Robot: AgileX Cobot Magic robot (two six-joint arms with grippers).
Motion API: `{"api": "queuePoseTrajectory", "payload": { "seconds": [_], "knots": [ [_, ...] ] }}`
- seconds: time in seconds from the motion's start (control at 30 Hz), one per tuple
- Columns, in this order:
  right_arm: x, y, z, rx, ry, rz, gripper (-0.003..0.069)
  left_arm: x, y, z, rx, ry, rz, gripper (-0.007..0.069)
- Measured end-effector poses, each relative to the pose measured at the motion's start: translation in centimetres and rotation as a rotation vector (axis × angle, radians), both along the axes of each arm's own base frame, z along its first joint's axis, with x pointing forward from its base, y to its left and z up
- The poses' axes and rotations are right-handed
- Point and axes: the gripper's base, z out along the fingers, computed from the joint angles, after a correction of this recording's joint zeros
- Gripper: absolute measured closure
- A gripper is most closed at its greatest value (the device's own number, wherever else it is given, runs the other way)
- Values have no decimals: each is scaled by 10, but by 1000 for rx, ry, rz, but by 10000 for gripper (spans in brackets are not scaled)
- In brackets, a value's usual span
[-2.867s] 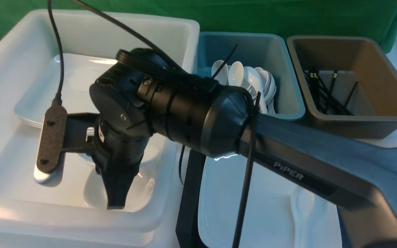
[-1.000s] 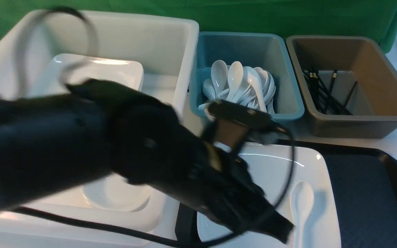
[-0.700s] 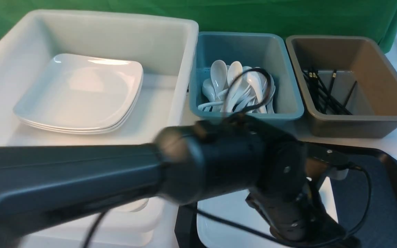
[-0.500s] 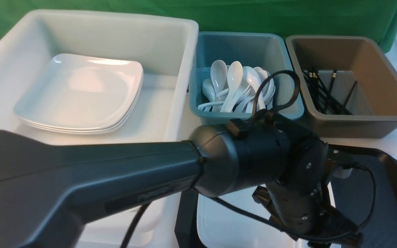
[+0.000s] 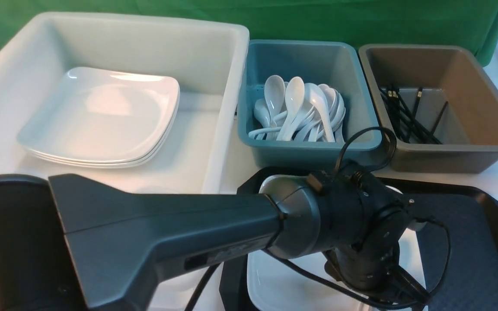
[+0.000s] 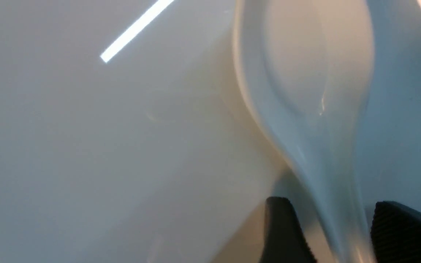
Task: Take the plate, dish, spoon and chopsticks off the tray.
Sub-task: Use the left arm to grab a soup spoon from the plate, then use the left arm to put the soup spoon into the small storage box in the middle
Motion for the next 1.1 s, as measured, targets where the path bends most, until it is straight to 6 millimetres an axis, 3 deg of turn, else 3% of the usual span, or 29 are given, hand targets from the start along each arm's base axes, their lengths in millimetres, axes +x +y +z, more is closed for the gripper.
{"api": "queuePoseTrajectory", "payload": {
  "seconds": [0.13,0.3,0.37,0.43,0.5,0.6,0.7,0.77,0.87,0.93,1.1],
  "knots": [
    [0,0,0,0,0,0,529,0,-1,-2,-1,5,2,489],
    [0,0,0,-2,-2,-3,525,1,0,7,17,-11,-16,506],
    [0,-1,0,-4,-5,-5,526,4,0,25,8,-58,-38,506],
    [0,-1,0,2,-5,-11,526,14,2,58,-32,-151,-47,506],
    [0,-2,0,15,-2,-21,526,27,6,91,-94,-237,-32,506],
    [-1,-3,0,41,4,-40,524,72,25,137,-223,-385,42,506],
    [-2,-3,0,54,12,-44,519,119,49,156,-322,-492,128,506],
    [-3,-1,0,69,26,-36,517,158,71,154,-371,-541,177,500],
    [-4,1,-1,87,44,-22,515,190,88,140,-408,-554,220,439],
    [-5,2,-1,96,53,-14,515,205,96,129,-418,-561,243,345],
    [-5,2,-1,104,60,-11,515,213,107,124,-406,-541,267,92]
  ]
}}
